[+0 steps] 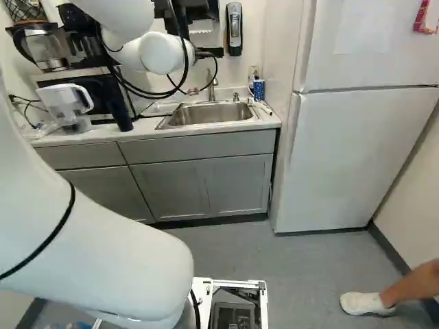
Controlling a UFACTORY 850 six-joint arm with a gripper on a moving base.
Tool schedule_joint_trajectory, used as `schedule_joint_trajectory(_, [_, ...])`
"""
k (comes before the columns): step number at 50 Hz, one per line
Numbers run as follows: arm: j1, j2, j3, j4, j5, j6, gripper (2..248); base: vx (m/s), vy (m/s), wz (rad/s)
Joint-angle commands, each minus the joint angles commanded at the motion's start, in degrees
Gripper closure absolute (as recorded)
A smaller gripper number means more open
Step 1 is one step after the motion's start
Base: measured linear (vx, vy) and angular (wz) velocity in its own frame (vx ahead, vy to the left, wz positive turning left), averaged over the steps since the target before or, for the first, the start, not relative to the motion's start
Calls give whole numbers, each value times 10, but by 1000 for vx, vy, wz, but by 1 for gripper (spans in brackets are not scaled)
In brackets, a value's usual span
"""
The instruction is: Rinse the cup and place it in the tray
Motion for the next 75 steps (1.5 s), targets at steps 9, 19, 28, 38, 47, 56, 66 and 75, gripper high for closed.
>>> schedule_joint_trajectory(9, [0,0,0,0,0,0,3,128,-67,83])
schedule_joint_trajectory(19, [0,0,0,0,0,0,3,126,-57,138])
schedule_joint_trajectory(28, [0,0,0,0,0,0,3,127,-55,141])
schedule_joint_trajectory(38, [0,0,0,0,0,0,3,130,-58,145])
schedule_joint_trajectory(47, [0,0,0,0,0,0,3,127,-54,138])
schedule_joint_trajectory(56, [0,0,0,0,0,0,3,119,-54,130])
schedule_joint_trajectory(66, [0,0,0,0,0,0,3,127,-50,146])
schedule_joint_trajectory(75, [0,0,0,0,0,0,3,120,-50,148])
